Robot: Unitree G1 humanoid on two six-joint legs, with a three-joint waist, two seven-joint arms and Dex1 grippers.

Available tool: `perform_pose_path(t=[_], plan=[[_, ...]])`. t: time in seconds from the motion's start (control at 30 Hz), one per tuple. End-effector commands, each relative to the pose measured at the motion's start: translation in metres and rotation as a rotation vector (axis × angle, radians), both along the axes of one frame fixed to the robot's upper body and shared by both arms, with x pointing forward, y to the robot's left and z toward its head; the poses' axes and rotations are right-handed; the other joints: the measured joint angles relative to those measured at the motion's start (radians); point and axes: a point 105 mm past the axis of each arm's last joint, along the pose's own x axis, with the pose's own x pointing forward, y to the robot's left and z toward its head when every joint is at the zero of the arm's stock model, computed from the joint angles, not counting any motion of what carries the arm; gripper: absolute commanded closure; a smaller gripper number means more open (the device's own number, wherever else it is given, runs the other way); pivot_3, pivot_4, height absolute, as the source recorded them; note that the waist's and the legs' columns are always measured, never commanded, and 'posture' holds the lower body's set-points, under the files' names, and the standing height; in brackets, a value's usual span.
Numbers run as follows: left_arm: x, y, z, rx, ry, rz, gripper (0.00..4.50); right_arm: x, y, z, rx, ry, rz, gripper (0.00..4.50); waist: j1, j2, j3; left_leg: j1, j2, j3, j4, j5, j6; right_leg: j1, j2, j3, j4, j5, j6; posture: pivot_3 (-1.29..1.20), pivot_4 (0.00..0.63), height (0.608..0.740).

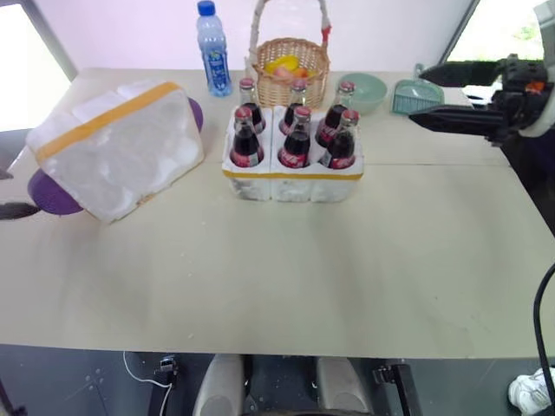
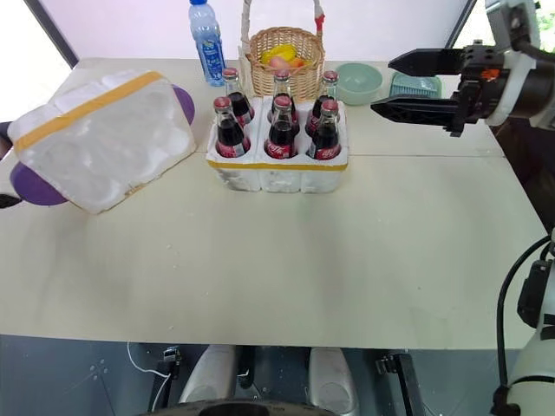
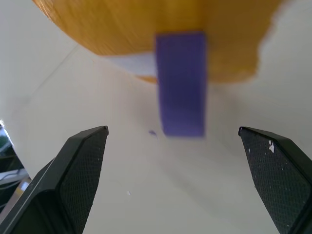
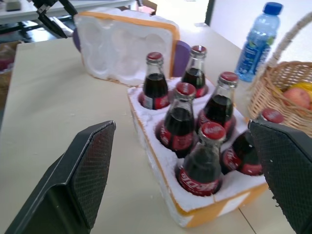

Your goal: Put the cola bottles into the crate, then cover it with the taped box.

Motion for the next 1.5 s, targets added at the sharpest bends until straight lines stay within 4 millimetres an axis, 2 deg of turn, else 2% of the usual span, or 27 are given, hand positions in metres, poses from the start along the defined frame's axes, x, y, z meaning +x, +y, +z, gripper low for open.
perform_pose_path(t=[0.03,0.27,0.47,0.6,0.73,0.77,0.8,0.9,0.97,1.13,1.23,1.3,1.37,1.43,1.5], plan=[[0.014,-0.002,-0.006,0.042,-0.004,0.032,0.00,-0.012,-0.004,0.016,-0.012,-0.066,-0.013,0.04,-0.001,-0.001,0.001,-0.001,0.000,0.000,0.002,0.000,0.000,0.000,0.000,0.000,0.001,0.000,0.000,0.00,0.150,0.740],[0.034,-0.024,0.004,-0.020,-0.032,-0.012,0.00,-0.027,-0.006,0.009,-0.070,-0.045,-0.019,0.04,-0.004,-0.002,0.001,0.000,0.002,0.002,0.005,0.000,0.000,0.000,0.000,0.000,0.003,0.000,0.000,0.00,0.150,0.740],[0.043,-0.034,-0.003,-0.027,-0.022,-0.020,0.00,-0.034,-0.007,0.000,-0.065,-0.017,-0.031,0.04,-0.003,-0.002,0.001,0.000,0.002,0.002,0.005,0.000,0.000,-0.001,0.000,0.000,0.003,0.000,0.000,0.00,0.150,0.740],[0.039,-0.040,-0.015,-0.055,0.057,-0.057,1.85,-0.035,-0.006,0.001,-0.057,-0.026,-0.047,0.00,-0.003,-0.002,0.001,0.000,0.002,0.002,0.005,0.000,0.000,-0.001,0.000,0.000,0.003,0.000,0.000,0.00,0.150,0.740],[0.033,-0.036,-0.023,-0.033,0.119,-0.061,3.96,-0.032,-0.007,0.000,-0.058,-0.050,-0.075,0.00,-0.004,-0.002,0.001,0.000,0.002,0.002,0.005,0.000,0.000,-0.001,0.000,0.000,0.003,0.000,0.000,0.00,0.150,0.740],[0.033,-0.035,-0.023,-0.025,0.114,-0.055,4.15,-0.032,-0.007,-0.001,-0.060,-0.051,-0.078,0.00,-0.003,-0.002,0.001,0.000,0.002,0.002,0.005,0.000,0.000,-0.001,0.000,0.000,0.003,0.000,0.000,0.00,0.150,0.740],[0.033,-0.034,-0.022,-0.020,0.107,-0.055,4.15,-0.032,-0.008,-0.002,-0.060,-0.050,-0.079,0.00,-0.003,-0.002,0.001,0.000,0.002,0.002,0.005,0.000,0.000,0.000,0.000,0.000,0.003,0.000,0.000,0.00,0.150,0.740],[0.035,-0.034,-0.010,-0.031,0.046,-0.054,4.15,-0.031,-0.010,-0.005,-0.064,-0.033,-0.085,0.00,-0.004,-0.002,0.001,0.000,0.002,0.002,0.005,0.000,0.000,0.000,0.000,0.000,0.004,0.000,0.000,0.00,0.150,0.740],[0.040,-0.033,0.003,-0.009,-0.054,-0.056,4.15,-0.033,-0.012,-0.008,-0.060,0.001,-0.084,0.00,-0.003,-0.002,0.001,0.000,0.002,0.002,0.005,0.000,0.000,-0.001,0.000,0.000,0.004,0.000,0.000,0.00,0.150,0.740],[0.061,-0.039,0.063,0.094,-0.469,-0.050,4.15,-0.035,-0.022,-0.012,-0.057,-0.004,-0.143,0.00,-0.001,-0.003,0.001,0.000,0.003,0.001,0.006,0.000,0.000,-0.001,0.000,0.000,0.004,0.000,0.000,0.00,0.150,0.740],[0.071,-0.054,0.100,0.118,-0.710,-0.048,4.15,-0.036,-0.024,-0.015,-0.034,0.002,-0.159,0.00,0.002,-0.003,0.001,0.000,0.003,0.001,0.006,0.000,0.000,0.000,0.000,0.000,0.004,0.000,0.000,0.00,0.150,0.740],[0.077,-0.072,0.122,0.157,-0.865,-0.074,4.15,-0.037,-0.023,-0.018,-0.026,0.005,-0.166,0.00,0.004,-0.003,0.001,0.000,0.003,0.001,0.007,0.000,0.000,0.000,0.000,0.000,0.004,0.000,0.000,0.00,0.150,0.740],[0.081,-0.105,0.137,0.245,-1.002,-0.188,4.15,-0.037,-0.022,-0.021,-0.013,0.011,-0.173,0.00,0.005,-0.003,0.001,0.000,0.002,0.001,0.007,0.000,0.000,0.000,-0.001,0.000,0.004,0.001,0.001,0.00,0.150,0.740],[0.083,-0.145,0.142,0.357,-1.105,-0.330,4.15,-0.037,-0.021,-0.025,0.003,0.020,-0.180,0.00,0.006,-0.004,0.000,0.000,0.002,0.001,0.007,0.000,0.000,0.001,-0.001,0.000,0.003,0.001,0.001,0.00,0.150,0.740],[0.086,-0.173,0.140,0.409,-1.156,-0.416,4.15,-0.037,-0.021,-0.027,0.019,0.027,-0.193,0.00,0.006,-0.004,0.000,0.000,0.002,0.001,0.007,0.000,0.000,0.001,-0.001,0.000,0.003,0.001,0.002,0.00,0.150,0.740]])
